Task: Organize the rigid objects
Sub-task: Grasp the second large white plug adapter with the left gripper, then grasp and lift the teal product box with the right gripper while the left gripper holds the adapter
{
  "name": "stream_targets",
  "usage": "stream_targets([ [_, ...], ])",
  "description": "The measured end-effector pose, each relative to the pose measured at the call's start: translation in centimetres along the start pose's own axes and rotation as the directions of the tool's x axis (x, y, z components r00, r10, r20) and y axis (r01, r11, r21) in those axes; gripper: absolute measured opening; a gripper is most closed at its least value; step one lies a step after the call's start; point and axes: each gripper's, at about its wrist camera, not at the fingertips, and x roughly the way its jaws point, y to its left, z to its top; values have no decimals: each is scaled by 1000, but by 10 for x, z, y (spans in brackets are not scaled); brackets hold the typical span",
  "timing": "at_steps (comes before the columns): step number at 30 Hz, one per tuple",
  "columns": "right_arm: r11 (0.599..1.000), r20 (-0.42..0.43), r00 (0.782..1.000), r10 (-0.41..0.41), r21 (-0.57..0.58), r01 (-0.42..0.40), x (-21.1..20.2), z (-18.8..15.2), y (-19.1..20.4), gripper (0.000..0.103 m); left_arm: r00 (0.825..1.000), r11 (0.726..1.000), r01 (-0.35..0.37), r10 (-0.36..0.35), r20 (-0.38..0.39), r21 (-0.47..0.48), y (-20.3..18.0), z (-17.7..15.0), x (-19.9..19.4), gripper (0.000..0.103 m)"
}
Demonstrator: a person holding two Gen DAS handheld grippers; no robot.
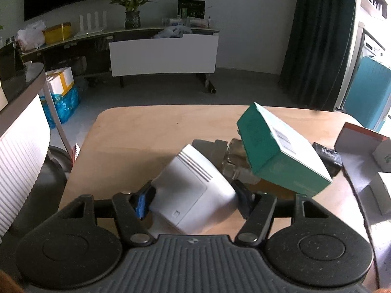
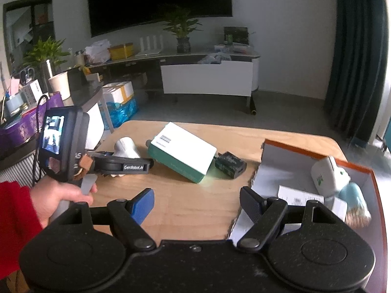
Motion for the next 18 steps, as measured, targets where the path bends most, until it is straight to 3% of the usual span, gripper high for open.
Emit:
stream_targets([
  [7,978,-25,996,91,-184,-94,24,31,10,91,999,998,40,-40,6,-48,9,-1,-34,67],
  [9,974,-9,997,71,-213,-71,34,42,9,91,998,996,55,-54,24,-72,13,-3,-49,67],
  [12,985,-10,1000,-7,-170,5,61,65,2,91,996,991,80,-75,43,-109,17,-7,-65,67],
  [15,992,-69,996,-64,-115,55,99,85,-3,91,993,987,103,-95,62,-126,16,-5,-72,67],
  [18,995,-135,988,-69,-78,58,136,97,-6,91,991,984,122,-113,77,-127,14,-9,-78,67],
])
